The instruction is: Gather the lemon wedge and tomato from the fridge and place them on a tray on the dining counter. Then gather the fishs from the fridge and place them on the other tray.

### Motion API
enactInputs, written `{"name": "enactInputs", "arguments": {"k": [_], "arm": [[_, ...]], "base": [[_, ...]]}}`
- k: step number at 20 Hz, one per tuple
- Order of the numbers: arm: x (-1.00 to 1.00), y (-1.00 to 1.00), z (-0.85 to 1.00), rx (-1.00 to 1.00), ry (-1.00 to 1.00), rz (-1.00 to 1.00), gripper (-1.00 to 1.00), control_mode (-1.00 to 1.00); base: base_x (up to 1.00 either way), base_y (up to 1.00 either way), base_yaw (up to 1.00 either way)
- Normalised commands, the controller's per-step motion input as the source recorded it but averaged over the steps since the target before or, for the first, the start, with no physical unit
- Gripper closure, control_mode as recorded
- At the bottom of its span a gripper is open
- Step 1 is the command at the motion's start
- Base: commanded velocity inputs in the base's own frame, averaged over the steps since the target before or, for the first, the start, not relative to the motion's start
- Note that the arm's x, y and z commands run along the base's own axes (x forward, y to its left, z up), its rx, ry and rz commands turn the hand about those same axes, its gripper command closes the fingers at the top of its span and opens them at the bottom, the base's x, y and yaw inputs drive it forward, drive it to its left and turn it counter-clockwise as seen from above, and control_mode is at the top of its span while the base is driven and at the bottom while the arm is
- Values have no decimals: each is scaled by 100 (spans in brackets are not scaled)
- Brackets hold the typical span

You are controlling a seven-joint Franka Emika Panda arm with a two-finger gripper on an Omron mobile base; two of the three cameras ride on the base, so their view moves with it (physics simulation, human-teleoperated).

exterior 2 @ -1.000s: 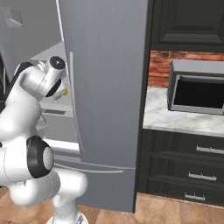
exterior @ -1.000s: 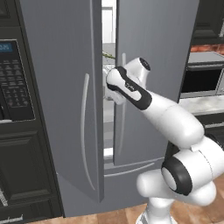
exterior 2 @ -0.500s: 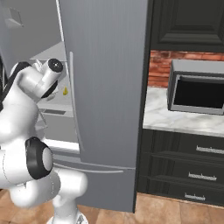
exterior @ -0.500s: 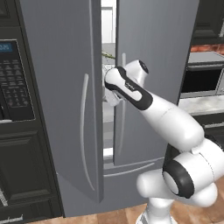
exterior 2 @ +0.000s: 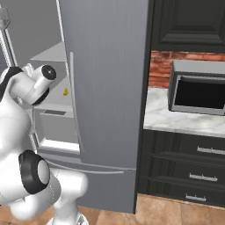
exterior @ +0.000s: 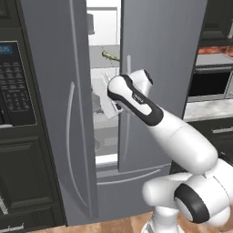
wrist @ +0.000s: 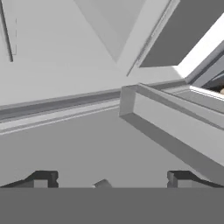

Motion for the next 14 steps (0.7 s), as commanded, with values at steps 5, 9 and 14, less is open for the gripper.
{"name": "enactInputs", "arguments": {"k": [5,9,14], "arm": [[-42,98,0,3,6,-1,-100,-100],[-25,100,0,0,2,-1,-100,-100],[-6,97,0,0,0,-2,-100,-100]], "base": [[0,0,0],[0,0,0],[0,0,0]]}}
